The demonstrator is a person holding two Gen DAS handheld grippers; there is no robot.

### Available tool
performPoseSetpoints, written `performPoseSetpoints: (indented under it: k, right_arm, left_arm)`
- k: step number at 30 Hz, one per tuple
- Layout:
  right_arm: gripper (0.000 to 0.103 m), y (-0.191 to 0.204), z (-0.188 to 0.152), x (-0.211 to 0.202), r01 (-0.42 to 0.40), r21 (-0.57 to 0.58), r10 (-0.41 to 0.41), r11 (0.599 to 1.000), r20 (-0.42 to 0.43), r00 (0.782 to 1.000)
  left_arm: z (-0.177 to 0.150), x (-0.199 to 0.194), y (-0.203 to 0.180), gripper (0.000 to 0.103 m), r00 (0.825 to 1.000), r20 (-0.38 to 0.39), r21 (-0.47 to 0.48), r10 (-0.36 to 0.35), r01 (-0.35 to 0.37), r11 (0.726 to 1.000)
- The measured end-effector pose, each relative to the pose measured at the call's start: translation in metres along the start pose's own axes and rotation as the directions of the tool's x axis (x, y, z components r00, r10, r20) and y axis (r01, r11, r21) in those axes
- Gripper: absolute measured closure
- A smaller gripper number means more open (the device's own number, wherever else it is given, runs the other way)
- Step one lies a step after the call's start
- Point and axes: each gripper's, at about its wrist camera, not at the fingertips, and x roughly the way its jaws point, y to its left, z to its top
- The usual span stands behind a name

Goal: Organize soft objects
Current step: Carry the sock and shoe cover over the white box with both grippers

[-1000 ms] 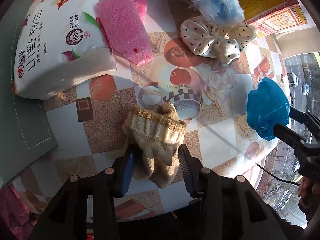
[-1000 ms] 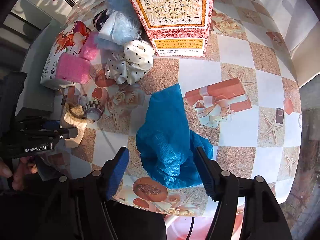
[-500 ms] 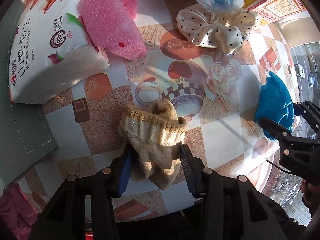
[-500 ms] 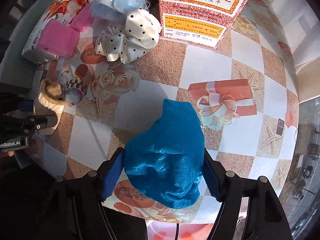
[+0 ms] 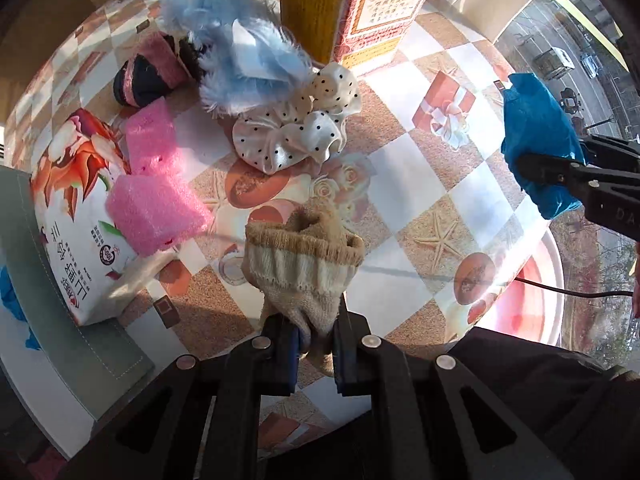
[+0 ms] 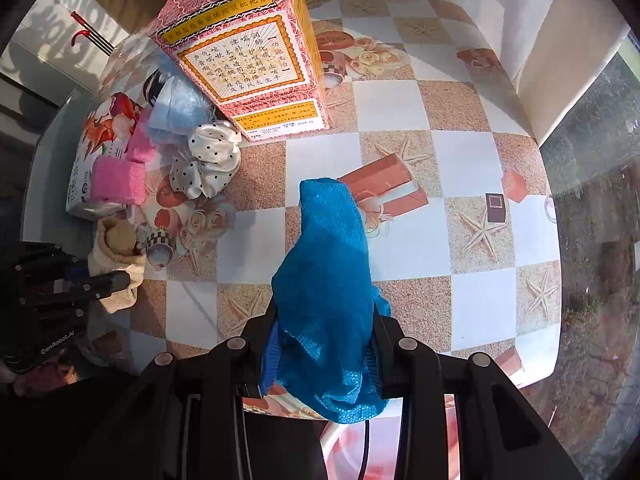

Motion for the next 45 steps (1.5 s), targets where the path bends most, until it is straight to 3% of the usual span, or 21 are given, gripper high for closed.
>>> performPoseSetpoints:
  k: [4, 9, 14, 20, 30, 36, 45]
  right_arm:
    - [0.066, -0.02, 0.018, -0.034, 0.02, 0.078, -0.026, 0.997, 0.079, 0.997]
    - [0.066, -0.041, 0.049, -0.077, 0.031, 0.158, -0.06, 0.987, 0.184, 0.981]
    - [0.066, -0.04, 0.091, -0.094, 0.065, 0.154, -0.1, 0.986, 0.233, 0.967]
    - [0.066, -0.016, 0.138, -0.103, 0.092, 0.118, -0.119, 0.989, 0.254, 0.96]
    - [0.066, 0.101, 0.177, -0.105, 0.036, -0.096, -0.008, 0.995, 0.279, 0.96]
    - [0.066, 0.171, 0.162, -0.085, -0.02, -0.231, 0.07, 0.973, 0.211, 0.975]
    - [0.066, 0.232, 0.115, -0.056, -0.05, -0.357, 0.086, 0.933, 0.086, 0.993]
  left_arm:
    - [0.026, -0.045, -0.016, 0.089, 0.991, 0.132, 0.057, 0.011, -0.019, 0.998]
    - [0.065, -0.097, 0.002, 0.089, 0.966, 0.26, -0.005, 0.001, 0.0, 1.0]
    - [0.102, -0.112, 0.023, 0.089, 0.964, 0.263, -0.091, 0.044, -0.02, 0.996]
    - [0.118, -0.114, 0.061, 0.089, 0.965, 0.239, -0.227, 0.112, -0.056, 0.972]
    - [0.086, -0.128, 0.136, 0.089, 0.96, 0.206, -0.442, 0.193, -0.084, 0.893]
    - [0.046, -0.12, 0.163, 0.089, 0.969, 0.17, -0.523, 0.181, -0.067, 0.849]
    - [-0.007, -0.108, 0.173, 0.089, 0.976, 0.137, -0.579, 0.171, -0.061, 0.813]
